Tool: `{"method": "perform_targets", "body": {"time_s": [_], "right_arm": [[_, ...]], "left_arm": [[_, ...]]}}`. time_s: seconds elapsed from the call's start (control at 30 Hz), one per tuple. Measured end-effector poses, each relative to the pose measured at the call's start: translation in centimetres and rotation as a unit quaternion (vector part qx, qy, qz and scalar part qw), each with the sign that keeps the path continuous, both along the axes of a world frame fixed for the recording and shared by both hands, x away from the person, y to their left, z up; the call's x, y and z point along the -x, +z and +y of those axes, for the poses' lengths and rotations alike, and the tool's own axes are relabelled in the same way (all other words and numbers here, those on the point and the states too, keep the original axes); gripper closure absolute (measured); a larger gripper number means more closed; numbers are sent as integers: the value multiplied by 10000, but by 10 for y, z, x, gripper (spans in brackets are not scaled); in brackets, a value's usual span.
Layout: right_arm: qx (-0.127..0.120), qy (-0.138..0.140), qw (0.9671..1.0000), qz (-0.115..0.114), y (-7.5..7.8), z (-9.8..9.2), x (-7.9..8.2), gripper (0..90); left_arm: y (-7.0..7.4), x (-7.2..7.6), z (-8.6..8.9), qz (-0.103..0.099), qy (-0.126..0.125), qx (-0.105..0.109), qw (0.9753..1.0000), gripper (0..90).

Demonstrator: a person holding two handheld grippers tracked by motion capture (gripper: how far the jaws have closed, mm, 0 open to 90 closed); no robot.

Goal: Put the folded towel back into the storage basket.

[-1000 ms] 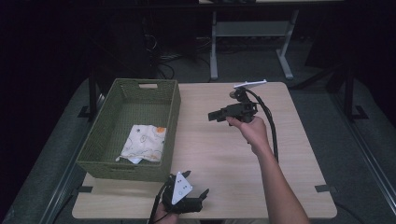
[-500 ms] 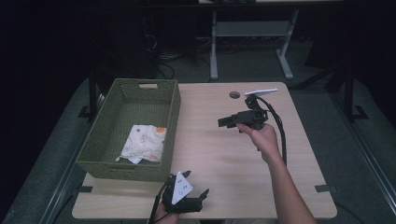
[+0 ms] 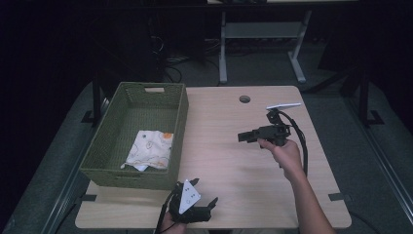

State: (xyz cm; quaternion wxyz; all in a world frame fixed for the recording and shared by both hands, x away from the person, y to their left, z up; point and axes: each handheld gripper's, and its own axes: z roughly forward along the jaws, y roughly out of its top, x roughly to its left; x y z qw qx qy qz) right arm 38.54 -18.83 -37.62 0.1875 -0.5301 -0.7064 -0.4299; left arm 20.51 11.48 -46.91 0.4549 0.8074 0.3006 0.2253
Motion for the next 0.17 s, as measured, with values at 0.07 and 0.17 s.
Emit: {"method": "perform_targets", "body": {"time_s": [0.07, 0.17], "right_arm": [[-7, -33, 10000, 54, -3, -5, 4, 366], [-27, -65, 9999, 77, -9, -15, 9, 359]], "left_arm": [[0, 0, 0, 9, 8, 21, 10000, 167], [0, 0, 0, 17, 0, 31, 10000, 167]]}}
